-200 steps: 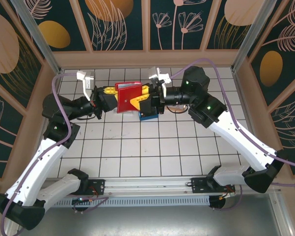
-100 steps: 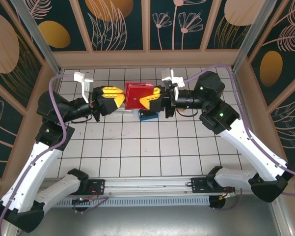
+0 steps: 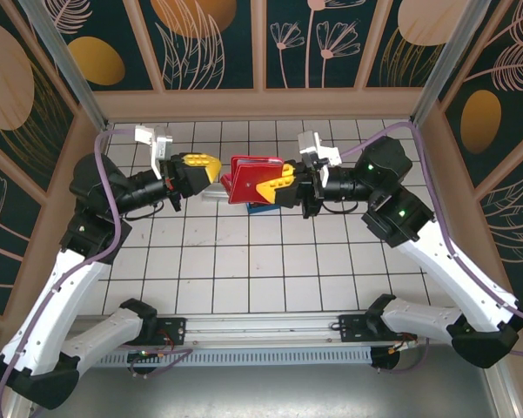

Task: Take the credit cards out of the card holder

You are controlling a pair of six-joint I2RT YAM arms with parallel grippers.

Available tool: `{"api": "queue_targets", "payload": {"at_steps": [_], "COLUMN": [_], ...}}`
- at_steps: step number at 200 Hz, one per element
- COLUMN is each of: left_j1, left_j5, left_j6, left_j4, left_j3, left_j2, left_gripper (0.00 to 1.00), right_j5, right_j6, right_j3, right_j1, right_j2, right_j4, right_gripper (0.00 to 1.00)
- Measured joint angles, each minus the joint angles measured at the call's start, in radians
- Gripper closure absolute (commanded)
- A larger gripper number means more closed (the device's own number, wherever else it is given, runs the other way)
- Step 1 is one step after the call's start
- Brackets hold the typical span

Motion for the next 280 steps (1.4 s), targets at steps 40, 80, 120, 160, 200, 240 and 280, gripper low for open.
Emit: {"api": "queue_targets", "payload": {"at_steps": [40,80,120,160,200,240,280], "left_j1": [0.000,0.000,0.000,0.000,0.000,0.000,0.000], "left_j5": [0.043,0.071,0.086,0.086,0.058,-0.043,-0.060], "left_j6": [0.004,0.004,0.003,0.002,0.000,0.008,0.019], "left_j4": [0.002,0.016,0.053,0.087,0.112,0.116,0.072], "left_j3": [0.000,0.000,-0.001,-0.001,-0.001,-0.001,0.027], "left_j2": [0.003,0.002,-0.003,-0.026,-0.055,-0.091,-0.058], "left_gripper": [0.84,0.84,0.83,0.83,0.81,0.85,0.77], "right_j5": [0.028,0.035,0.035,0.049,0.055,0.054,0.087], "right_j6": [0.122,0.213,0.239,0.231,0.222,0.224,0.198], "right_j3": [-0.050,-0.058,-0.063,-0.081,-0.095,-0.124,-0.124], "right_j1": [0.000,0.000,0.000,0.000,0.000,0.000,0.000], "right_j2": [0.004,0.019,0.029,0.032,0.031,0.026,0.009], "right_j4": [0.163,0.272,0.293,0.260,0.217,0.201,0.186], "right_gripper": [1.00,1.00,1.00,1.00,1.00,1.00,1.00]}}
